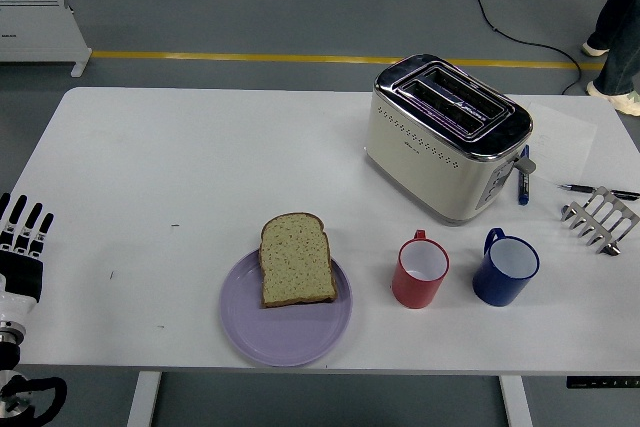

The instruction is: Push plate across desktop,pick up the break from the machine,place the break in the plate

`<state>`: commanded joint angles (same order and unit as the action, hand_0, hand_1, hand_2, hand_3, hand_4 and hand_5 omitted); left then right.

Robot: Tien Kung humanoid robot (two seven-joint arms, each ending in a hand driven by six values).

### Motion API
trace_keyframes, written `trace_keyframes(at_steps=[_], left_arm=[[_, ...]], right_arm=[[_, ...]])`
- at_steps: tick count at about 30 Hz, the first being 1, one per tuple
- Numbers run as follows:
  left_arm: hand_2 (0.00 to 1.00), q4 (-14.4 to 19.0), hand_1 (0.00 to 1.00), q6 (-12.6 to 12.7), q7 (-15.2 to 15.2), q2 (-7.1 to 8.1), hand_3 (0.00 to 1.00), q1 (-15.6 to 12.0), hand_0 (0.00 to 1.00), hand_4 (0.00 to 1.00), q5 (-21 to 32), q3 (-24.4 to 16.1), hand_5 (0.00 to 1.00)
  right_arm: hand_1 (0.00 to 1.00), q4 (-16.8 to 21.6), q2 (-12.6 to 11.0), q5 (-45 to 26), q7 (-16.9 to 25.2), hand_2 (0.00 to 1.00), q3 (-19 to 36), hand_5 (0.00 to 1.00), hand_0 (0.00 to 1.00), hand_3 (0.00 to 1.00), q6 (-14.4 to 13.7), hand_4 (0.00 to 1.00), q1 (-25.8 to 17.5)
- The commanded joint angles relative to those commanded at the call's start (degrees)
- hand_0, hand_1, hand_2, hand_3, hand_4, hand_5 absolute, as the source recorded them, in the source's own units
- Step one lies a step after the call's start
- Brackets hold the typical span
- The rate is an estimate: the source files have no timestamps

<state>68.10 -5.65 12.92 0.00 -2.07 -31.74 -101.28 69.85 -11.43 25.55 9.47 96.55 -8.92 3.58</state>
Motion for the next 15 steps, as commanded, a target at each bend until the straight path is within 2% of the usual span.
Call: trace_keyframes(at_steps=[10,15], left_arm=[[0.803,1.43,0.782,0.81,-0.76,0.00,0.758,-0.03,0.793,0.557,-0.61,-0.48,0.998],[0.803,2.72,0.782,2.49,-2.54,0.00,0.758,-0.12,0.793,0.557,-2.30,-1.81,0.998]], right_arm=[[0.772,-0.63,0.62,0.15,-0.07,0.767,-0.04,0.548,0.779,0.768,0.10,0.525,0.15],[0.772,-0.71,0.80,0.27,-0.08,0.767,0.17,0.548,0.779,0.768,0.07,0.525,0.43]])
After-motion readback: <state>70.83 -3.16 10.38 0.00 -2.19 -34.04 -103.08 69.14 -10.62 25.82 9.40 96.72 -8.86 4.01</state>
